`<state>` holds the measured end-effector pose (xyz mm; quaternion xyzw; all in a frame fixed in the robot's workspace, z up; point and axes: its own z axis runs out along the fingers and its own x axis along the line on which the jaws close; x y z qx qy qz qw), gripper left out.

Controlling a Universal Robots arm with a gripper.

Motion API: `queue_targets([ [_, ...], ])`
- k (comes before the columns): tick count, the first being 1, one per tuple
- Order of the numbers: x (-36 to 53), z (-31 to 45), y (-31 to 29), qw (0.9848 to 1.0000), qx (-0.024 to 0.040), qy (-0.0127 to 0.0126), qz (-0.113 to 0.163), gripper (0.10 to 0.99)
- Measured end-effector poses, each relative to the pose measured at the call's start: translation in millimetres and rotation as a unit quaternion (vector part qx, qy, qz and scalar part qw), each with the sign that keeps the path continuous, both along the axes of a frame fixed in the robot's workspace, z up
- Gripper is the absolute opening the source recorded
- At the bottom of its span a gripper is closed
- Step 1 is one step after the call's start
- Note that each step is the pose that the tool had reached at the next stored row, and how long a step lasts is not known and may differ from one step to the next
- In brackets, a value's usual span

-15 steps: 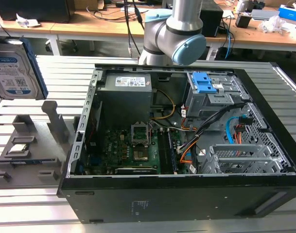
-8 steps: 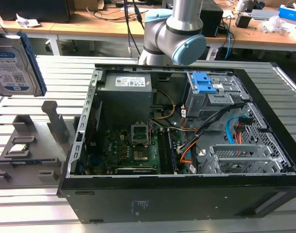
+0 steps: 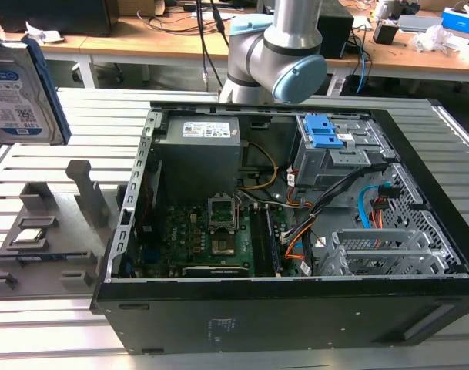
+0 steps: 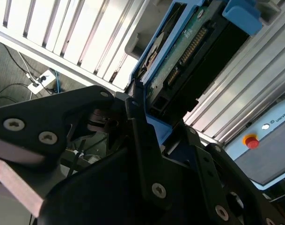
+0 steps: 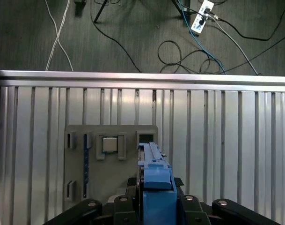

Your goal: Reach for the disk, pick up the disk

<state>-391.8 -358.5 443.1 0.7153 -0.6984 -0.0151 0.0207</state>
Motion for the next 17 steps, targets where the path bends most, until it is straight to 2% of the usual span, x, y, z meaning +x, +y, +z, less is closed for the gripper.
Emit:
queue_targets([
  [3, 0.7, 11.2, 0.0, 1.0000, 0.0000, 0.0010, 0.000, 0.369],
  [8, 0.9, 22.9, 0.0, 1.0000, 0.0000, 0.0015, 0.000, 0.369],
  [12, 1.0, 36.6, 0.0, 1.0000, 0.0000, 0.0017, 0.000, 0.369],
  [17, 1.0, 38.4, 0.0, 1.0000, 0.0001, 0.0016, 0.000, 0.369],
])
